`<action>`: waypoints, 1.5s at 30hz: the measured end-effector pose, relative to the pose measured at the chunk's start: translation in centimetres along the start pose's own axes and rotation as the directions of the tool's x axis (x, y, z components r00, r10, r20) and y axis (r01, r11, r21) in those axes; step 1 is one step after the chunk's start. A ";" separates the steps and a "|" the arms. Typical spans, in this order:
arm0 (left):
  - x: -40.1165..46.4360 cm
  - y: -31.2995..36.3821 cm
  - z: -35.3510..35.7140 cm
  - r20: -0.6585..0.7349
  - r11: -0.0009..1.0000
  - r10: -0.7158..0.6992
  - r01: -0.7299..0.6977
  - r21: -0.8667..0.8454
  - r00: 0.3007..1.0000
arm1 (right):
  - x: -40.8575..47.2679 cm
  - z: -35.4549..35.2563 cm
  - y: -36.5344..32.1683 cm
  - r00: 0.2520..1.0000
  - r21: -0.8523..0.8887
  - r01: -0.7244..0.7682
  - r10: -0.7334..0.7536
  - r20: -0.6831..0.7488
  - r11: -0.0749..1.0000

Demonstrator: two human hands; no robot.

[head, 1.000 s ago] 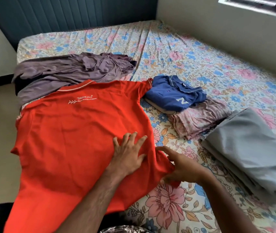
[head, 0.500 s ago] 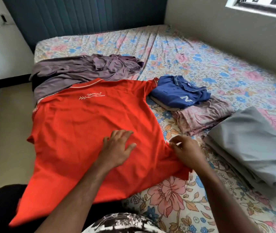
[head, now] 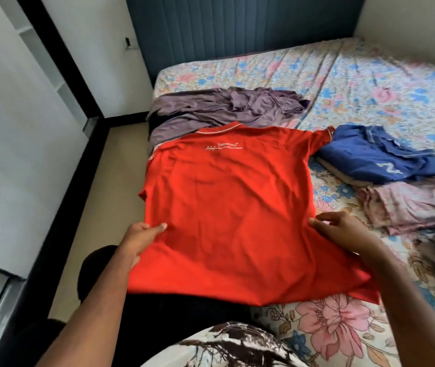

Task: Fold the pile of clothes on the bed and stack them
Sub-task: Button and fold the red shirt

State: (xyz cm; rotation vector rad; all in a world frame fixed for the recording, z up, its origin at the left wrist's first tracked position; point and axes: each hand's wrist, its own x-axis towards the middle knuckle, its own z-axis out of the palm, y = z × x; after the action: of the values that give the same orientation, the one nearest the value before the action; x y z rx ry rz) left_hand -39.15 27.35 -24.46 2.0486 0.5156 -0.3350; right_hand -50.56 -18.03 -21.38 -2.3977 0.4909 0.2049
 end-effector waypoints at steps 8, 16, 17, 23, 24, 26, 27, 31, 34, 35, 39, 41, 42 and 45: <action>-0.4 0.9 -1.6 0.122 0.996 -0.075 0.067 0.067 0.990 | -1.1 -0.6 1.2 0.992 0.101 0.117 -0.122 0.040 0.988; -1.8 -0.5 -3.1 0.298 0.822 0.109 0.083 -0.564 0.948 | -1.9 0.8 2.0 0.980 0.469 -0.125 0.183 -0.079 0.874; -2.1 -0.8 -3.0 0.270 0.811 0.118 0.064 -0.581 0.956 | -1.9 0.8 2.3 0.981 0.391 -0.108 0.162 -0.110 0.914; -2.9 -0.5 -2.7 0.136 0.749 0.171 -0.039 -0.661 0.976 | -1.5 0.1 2.6 0.995 -0.078 0.073 -0.078 -0.069 0.994; -3.0 -0.5 -2.7 0.142 0.745 0.174 -0.036 -0.666 0.974 | -1.6 0.0 2.5 0.994 -0.030 0.076 -0.078 -0.072 0.997; -3.2 -0.7 -3.1 0.209 0.754 0.168 0.011 -0.657 0.963 | -2.6 -0.6 2.0 1.000 0.255 0.022 -0.026 0.013 0.967; -3.3 -0.8 -3.5 0.267 0.771 0.159 0.050 -0.635 0.951 | -3.3 -1.0 1.8 0.995 0.394 -0.057 0.017 0.102 0.917; -5.2 -1.4 -5.4 0.470 0.880 0.138 0.110 -0.462 0.872 | -6.8 -3.0 1.5 0.910 0.483 -0.136 -0.084 0.406 0.865; -6.3 -2.7 -5.6 0.486 0.931 0.096 0.095 -0.354 0.869 | -8.4 -2.7 1.6 0.951 0.346 -0.050 -0.061 0.302 0.937; -6.6 -3.0 -5.4 0.450 0.932 0.098 0.077 -0.355 0.887 | -8.7 -2.2 1.4 0.974 0.332 -0.050 -0.028 0.225 0.942; -7.7 -1.8 -4.3 0.189 0.851 0.171 -0.048 -0.523 0.967 | -8.7 -0.5 2.0 0.987 0.757 -0.159 0.107 0.118 0.634; -8.0 -1.5 -4.5 0.112 0.782 0.156 -0.054 -0.621 0.981 | -8.7 -1.0 1.7 0.983 0.890 -0.185 0.088 0.164 0.416; -8.1 -1.7 -4.9 0.090 0.766 0.132 -0.043 -0.641 0.987 | -8.6 -1.2 1.9 0.981 0.903 -0.195 0.057 0.187 0.384; -9.0 -3.1 -6.1 0.198 0.835 0.084 0.040 -0.549 0.977 | -9.3 -1.7 1.8 0.994 0.633 -0.098 0.051 0.092 0.768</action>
State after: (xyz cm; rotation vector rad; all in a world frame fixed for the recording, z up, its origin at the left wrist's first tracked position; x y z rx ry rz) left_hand -48.34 32.02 -19.83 1.4335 0.3960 -0.3415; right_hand -59.78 -17.66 -18.60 -1.6942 0.5222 0.1268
